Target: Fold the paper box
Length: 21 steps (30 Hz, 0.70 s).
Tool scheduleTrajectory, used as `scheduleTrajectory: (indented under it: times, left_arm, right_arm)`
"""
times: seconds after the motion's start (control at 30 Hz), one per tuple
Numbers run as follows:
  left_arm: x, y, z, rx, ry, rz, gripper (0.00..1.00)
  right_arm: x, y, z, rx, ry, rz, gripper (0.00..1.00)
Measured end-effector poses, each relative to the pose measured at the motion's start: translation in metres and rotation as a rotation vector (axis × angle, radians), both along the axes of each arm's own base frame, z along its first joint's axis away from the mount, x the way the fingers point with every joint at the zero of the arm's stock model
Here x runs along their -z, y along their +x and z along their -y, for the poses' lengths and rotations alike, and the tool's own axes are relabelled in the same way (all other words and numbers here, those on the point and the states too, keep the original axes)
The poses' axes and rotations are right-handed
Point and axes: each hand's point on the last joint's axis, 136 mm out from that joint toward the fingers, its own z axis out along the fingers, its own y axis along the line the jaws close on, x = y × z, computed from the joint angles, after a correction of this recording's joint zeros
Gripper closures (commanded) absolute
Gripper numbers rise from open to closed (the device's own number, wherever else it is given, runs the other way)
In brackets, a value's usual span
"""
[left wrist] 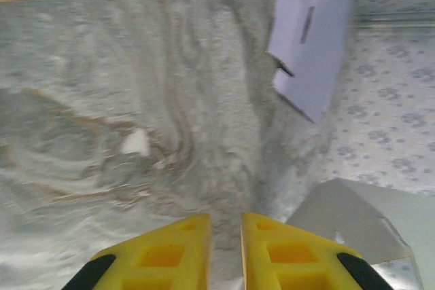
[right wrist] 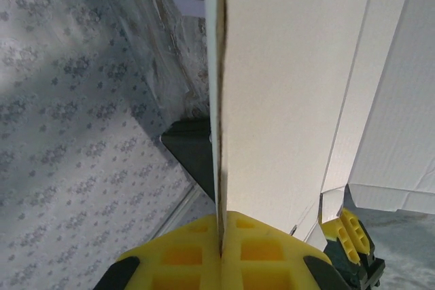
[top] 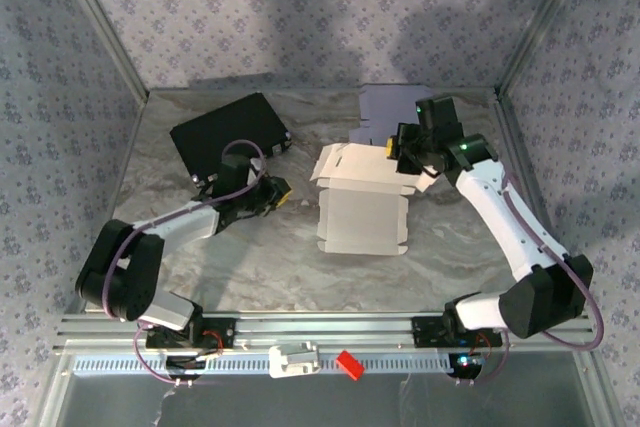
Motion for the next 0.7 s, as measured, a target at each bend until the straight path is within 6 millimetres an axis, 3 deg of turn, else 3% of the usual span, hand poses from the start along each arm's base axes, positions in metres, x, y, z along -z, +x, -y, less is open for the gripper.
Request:
scheduleTrajectory:
  times: [0.13,0.3,0.5,0.7]
  left_arm:
    - [-0.020,0.007,0.022,0.027,-0.084,0.088,0.78]
    - [-0.026,0.010,0.044,0.056,-0.155,0.139,0.78]
    - [-0.014,0.009,0.050,0.035,-0.196,0.129,0.77]
    - [-0.024,0.010,0.059,0.030,-0.239,0.156,0.76]
  right_arm:
    - [0.003,0.000,0.006,0.020,0.027,-0.020,1.00]
    - [0.009,-0.002,0.005,0.025,0.049,-0.047,1.00]
    - [0.011,-0.003,0.005,0.023,0.063,-0.057,1.00]
    - [0.011,-0.002,0.006,0.028,0.074,-0.054,1.00]
